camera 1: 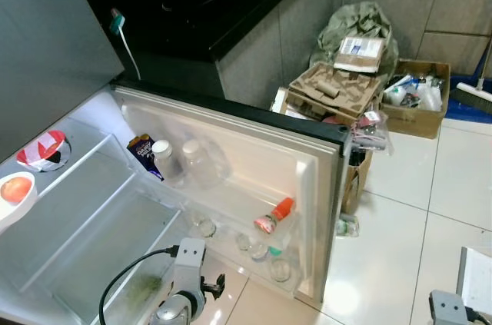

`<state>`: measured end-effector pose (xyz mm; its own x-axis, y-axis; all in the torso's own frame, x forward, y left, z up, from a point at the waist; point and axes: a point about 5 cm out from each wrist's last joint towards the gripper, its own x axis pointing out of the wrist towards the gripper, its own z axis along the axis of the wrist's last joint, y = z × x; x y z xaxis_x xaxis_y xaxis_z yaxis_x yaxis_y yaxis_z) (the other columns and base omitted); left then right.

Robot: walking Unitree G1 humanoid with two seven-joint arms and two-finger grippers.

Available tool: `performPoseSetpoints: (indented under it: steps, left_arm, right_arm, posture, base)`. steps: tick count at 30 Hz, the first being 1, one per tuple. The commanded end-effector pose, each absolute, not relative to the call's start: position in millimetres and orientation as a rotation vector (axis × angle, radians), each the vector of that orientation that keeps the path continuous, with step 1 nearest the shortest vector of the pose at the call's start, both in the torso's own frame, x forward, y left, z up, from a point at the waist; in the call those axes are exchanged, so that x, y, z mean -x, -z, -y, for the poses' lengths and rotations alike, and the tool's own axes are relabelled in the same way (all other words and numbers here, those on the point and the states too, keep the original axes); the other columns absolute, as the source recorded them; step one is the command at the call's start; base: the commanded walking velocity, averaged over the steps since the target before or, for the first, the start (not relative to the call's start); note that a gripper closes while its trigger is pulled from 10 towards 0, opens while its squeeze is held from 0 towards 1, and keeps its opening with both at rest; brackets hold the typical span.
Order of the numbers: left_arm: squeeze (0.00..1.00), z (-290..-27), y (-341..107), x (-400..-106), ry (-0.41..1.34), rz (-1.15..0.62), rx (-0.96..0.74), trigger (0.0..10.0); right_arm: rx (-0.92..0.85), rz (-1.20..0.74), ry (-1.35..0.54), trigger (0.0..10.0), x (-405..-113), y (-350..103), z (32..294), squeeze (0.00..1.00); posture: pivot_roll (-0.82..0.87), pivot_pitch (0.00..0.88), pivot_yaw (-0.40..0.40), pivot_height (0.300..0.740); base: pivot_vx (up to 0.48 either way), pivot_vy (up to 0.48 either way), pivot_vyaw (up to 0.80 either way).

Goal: Restocking fridge

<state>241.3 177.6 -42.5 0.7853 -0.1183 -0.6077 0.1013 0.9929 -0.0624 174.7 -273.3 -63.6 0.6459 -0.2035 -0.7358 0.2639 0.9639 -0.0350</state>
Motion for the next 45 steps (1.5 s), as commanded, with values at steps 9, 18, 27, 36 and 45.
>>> performPoseSetpoints:
  steps: [9, 18, 27, 36, 45]
  left_arm:
    - [0.0, -180.0, 47.6, -232.5, 0.109, -0.677, 0.031, 10.0]
    - [0.0, -182.4, 48.8, -230.2, 0.076, -0.673, 0.06, 10.0]
    - [0.0, -186.3, 47.4, -232.6, 0.071, -0.672, 0.058, 10.0]
    - [0.0, -184.5, 47.0, -233.3, 0.101, -0.671, 0.04, 10.0]
    - [0.0, -185.3, 49.2, -230.9, 0.067, -0.677, 0.072, 10.0]
  right_arm:
    - [-0.073, -0.794, 0.198, 10.0, -185.9, 61.7, 258.9, 0.0]
    - [-0.062, -0.75, 0.209, 10.0, -194.1, 55.6, 260.8, 0.0]
    - [-0.06, -0.575, 0.274, 10.0, -237.2, 17.7, 280.3, 0.0]
    - [-0.013, -0.561, 0.212, 10.0, -251.4, 9.9, 271.6, 0.0]
    - [0.001, -0.504, 0.185, 10.0, -267.7, -6.4, 272.9, 0.0]
  posture:
    - [-0.1, 0.133, 0.107, 0.73]
    - [-0.1, 0.137, 0.113, 0.73]
    - [-0.1, 0.133, 0.115, 0.73]
    - [-0.1, 0.118, 0.109, 0.73]
    - [-0.1, 0.107, 0.107, 0.73]
  base:
    - [0.0, -0.072, 0.0]
    - [0.0, -0.243, 0.0]
    - [0.0, 0.0, 0.0]
    - [0.0, -0.213, 0.0]
    - [0.0, -0.16, 0.0]
